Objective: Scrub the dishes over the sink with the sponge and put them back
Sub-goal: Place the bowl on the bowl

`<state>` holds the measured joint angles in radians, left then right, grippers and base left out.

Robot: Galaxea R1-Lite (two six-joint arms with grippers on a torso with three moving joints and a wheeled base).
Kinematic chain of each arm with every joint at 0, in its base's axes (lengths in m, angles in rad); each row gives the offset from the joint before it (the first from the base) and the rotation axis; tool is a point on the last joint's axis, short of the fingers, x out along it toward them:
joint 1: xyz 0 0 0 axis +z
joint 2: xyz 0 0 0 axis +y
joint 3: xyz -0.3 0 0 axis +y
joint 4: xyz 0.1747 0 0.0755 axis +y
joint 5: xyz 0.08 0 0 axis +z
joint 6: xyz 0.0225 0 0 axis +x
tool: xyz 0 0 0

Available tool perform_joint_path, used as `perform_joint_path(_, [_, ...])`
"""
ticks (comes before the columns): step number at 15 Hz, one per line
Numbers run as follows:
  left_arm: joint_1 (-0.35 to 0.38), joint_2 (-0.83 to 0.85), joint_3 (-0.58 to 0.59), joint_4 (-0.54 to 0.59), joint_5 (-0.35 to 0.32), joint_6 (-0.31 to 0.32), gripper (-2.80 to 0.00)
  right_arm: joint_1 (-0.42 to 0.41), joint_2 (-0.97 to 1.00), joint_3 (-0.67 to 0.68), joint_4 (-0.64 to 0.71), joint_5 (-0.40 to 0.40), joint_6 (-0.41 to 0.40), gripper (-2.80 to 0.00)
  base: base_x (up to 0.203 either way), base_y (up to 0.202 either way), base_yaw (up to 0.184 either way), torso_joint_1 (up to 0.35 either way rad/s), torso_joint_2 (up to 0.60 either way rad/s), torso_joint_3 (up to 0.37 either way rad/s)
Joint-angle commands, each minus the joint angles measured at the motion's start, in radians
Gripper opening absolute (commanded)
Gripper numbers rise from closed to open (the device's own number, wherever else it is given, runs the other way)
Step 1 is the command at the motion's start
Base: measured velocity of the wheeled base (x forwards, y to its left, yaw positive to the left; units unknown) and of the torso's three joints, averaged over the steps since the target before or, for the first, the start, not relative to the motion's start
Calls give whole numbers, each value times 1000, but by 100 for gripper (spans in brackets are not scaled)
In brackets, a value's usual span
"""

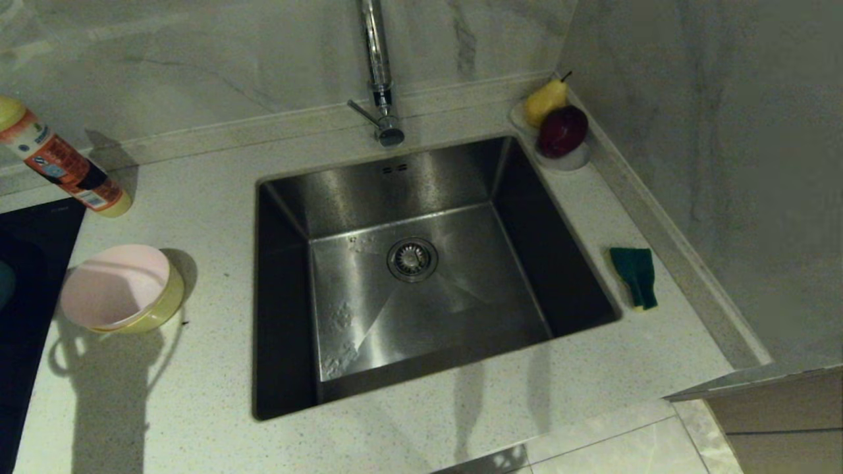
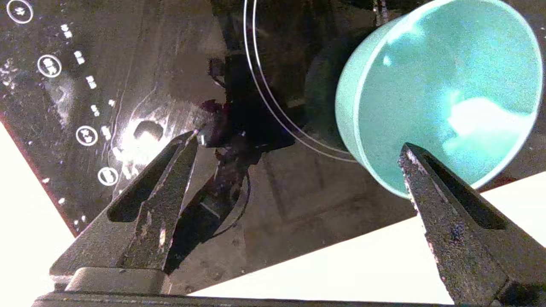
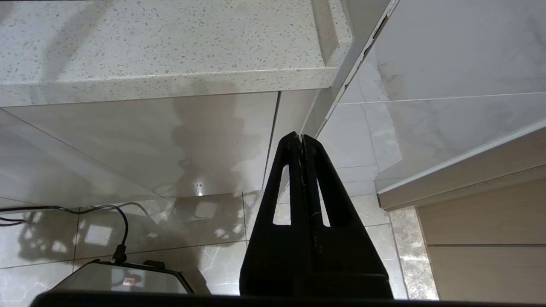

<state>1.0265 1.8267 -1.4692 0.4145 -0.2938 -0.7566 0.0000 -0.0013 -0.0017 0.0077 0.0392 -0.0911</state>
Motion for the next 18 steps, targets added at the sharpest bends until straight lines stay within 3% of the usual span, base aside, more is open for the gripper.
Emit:
perform_joint_path(1, [0,37,-2,-2,-4,-3,0,0,0,0,0,1,-1,-280,0,0,0,0,0,0])
perform_joint_path(7, [1,129,-10,-39,-5,-3,0,0,0,0,0,1,-1,-280,0,0,0,0,0,0])
perform_joint_path(18, [1,151,-17,-37,7,-1,0,0,0,0,0,1,-1,-280,0,0,0,0,0,0])
